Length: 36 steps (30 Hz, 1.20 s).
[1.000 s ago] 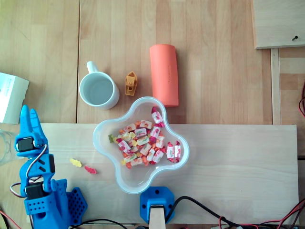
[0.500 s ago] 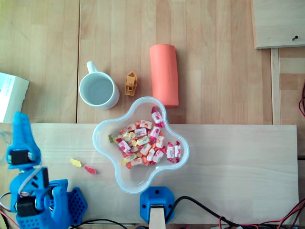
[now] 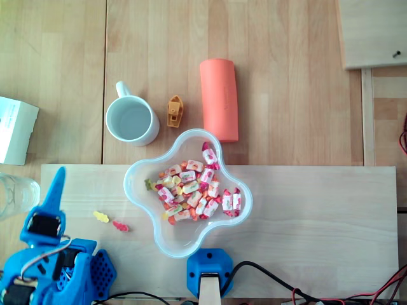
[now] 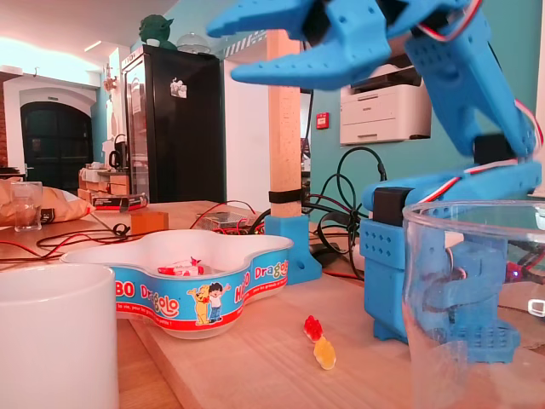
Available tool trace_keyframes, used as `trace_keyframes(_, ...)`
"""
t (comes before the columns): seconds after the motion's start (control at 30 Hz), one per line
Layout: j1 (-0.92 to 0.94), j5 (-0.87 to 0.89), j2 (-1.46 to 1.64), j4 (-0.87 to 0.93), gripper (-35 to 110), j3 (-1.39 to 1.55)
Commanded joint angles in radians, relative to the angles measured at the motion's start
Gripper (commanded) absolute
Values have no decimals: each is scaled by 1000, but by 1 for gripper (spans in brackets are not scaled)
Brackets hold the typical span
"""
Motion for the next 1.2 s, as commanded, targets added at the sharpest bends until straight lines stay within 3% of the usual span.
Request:
trace_keyframes(0.0, 64, -5, -176, 67, 18, -196)
trace_keyframes(0.17, 189, -124, -382, 178, 18, -339)
trace_keyframes(0.4, 302, -210, -400, 189, 18, -225)
trace_keyframes(0.7, 402, -218, -436, 167, 19, -126)
trace_keyframes(1.0, 446, -215, -810, 46, 19, -206)
trace_keyframes(1.17, 526, -261, -911, 83, 20, -261)
